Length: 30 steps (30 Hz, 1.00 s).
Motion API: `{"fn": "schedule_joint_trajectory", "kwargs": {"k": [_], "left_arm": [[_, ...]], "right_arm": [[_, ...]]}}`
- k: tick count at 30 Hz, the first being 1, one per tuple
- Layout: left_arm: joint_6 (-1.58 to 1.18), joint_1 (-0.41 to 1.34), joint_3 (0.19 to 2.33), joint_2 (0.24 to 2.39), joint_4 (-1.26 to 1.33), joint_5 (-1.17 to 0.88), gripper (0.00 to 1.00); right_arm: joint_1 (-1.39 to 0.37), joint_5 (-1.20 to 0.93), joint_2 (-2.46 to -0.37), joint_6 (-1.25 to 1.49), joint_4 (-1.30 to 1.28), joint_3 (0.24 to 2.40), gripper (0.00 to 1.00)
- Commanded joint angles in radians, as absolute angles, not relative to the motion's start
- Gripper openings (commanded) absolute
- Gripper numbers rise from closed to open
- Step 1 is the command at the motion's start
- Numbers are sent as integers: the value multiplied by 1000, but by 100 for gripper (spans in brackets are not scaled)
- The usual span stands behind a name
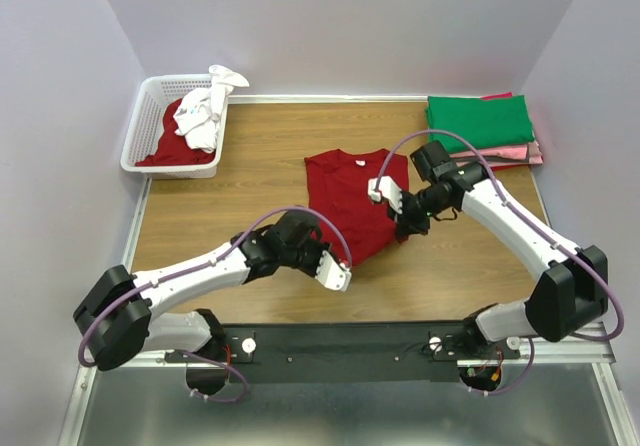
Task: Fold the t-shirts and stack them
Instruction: Fold the tshirt
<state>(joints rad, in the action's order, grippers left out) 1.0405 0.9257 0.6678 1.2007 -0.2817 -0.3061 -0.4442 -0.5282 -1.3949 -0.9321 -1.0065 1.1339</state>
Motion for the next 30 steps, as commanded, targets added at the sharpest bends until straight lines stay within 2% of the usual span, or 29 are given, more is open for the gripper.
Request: {"fn": "schedule_joint_trajectory", "kwargs": {"k": [1,7,11,22,30], "left_arm": [[1101,844,758,1247,-232,-244,0],[1158,661,827,1318,-11,-258,0],[1157,609,888,1449,129,-253,0],[1135,572,1063,1744,481,-80,0],[1123,535,1160,1904,529,-37,0]], "right_arm": [[-437,-450,-1431,-842,-914,1241,0],[-342,-400,-1531,-776,-813,1347,1],[-282,-387,-1644,-733,-735,1439,0],[-226,-315,-1896,-601,-555,1604,1],[-222,-299,-2017,-565,-511,1703,0]]}}
